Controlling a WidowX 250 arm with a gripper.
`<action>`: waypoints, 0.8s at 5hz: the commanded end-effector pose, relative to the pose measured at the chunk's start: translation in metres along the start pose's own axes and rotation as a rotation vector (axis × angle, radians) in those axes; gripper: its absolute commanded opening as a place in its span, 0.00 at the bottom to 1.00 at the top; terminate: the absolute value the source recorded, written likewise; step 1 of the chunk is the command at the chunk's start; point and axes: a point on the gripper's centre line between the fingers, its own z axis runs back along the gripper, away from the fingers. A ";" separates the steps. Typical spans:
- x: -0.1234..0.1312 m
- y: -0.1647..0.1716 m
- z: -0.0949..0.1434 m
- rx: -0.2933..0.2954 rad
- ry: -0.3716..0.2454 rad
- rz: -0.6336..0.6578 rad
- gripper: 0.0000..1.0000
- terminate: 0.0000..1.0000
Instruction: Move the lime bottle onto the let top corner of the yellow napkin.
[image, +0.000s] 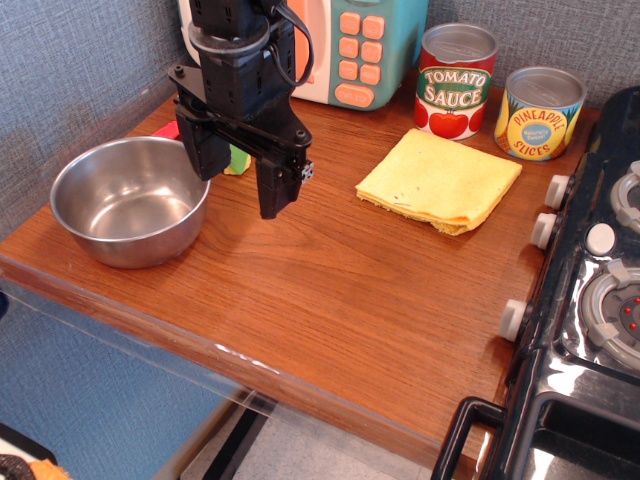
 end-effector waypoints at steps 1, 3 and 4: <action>0.000 0.000 0.000 0.000 0.000 0.000 1.00 0.00; 0.033 0.031 -0.007 -0.011 0.009 0.094 1.00 0.00; 0.061 0.057 -0.003 -0.019 -0.019 0.184 1.00 0.00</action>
